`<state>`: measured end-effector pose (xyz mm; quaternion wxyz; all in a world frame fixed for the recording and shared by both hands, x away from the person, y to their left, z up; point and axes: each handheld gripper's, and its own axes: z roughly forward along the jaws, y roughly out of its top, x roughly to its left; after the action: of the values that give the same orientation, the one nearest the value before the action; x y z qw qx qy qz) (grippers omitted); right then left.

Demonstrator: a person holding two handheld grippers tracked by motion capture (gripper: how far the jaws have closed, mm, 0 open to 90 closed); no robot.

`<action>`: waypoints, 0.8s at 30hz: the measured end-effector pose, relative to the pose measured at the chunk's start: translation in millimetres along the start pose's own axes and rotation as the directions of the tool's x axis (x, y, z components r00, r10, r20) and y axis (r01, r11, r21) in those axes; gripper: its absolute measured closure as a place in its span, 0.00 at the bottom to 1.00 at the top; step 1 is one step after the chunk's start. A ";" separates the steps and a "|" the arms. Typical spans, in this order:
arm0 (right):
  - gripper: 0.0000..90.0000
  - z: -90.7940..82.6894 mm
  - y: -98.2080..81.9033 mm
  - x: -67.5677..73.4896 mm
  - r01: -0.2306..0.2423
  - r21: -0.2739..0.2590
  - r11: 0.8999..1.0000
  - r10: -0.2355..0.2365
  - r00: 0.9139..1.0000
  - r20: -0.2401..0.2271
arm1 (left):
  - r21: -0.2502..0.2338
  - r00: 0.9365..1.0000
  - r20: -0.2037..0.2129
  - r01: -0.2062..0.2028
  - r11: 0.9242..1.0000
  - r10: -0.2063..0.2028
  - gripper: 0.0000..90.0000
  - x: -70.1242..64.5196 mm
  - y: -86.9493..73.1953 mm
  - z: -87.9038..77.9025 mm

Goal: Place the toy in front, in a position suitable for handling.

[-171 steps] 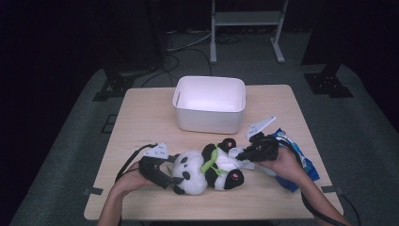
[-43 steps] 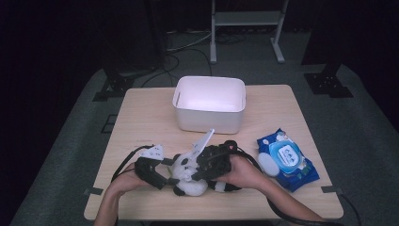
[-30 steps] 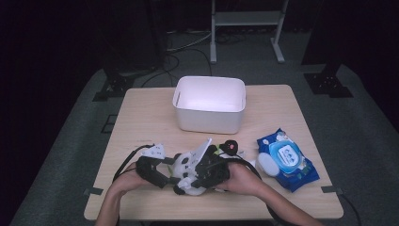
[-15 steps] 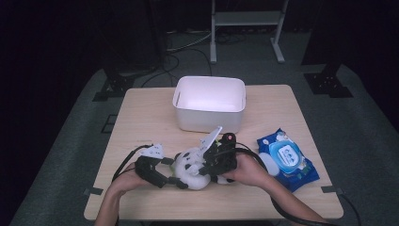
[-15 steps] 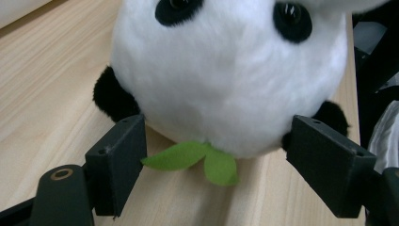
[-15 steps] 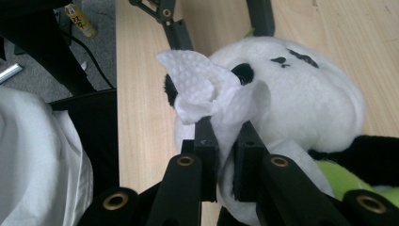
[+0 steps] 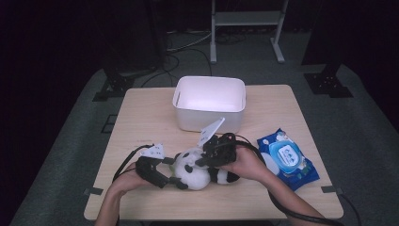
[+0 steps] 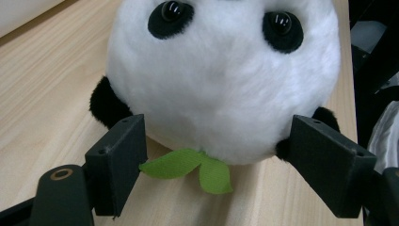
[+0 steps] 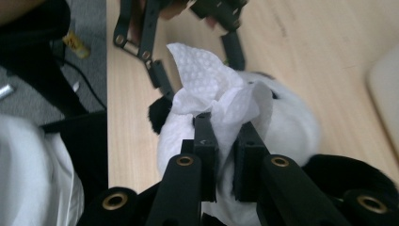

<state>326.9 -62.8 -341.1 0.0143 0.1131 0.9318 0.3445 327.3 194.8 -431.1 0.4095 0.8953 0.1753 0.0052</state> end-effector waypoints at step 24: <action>0.91 5.1 0.9 -2.0 -0.037 0.006 0.999 0.037 0.999 -0.034 | 0.024 1.000 0.003 -0.001 1.000 0.001 0.21 0.6 -2.1 3.2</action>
<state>329.5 -59.4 -344.6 -0.0084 0.1244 0.9306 0.3442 327.7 193.9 -434.8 0.3990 0.9002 0.1744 0.0020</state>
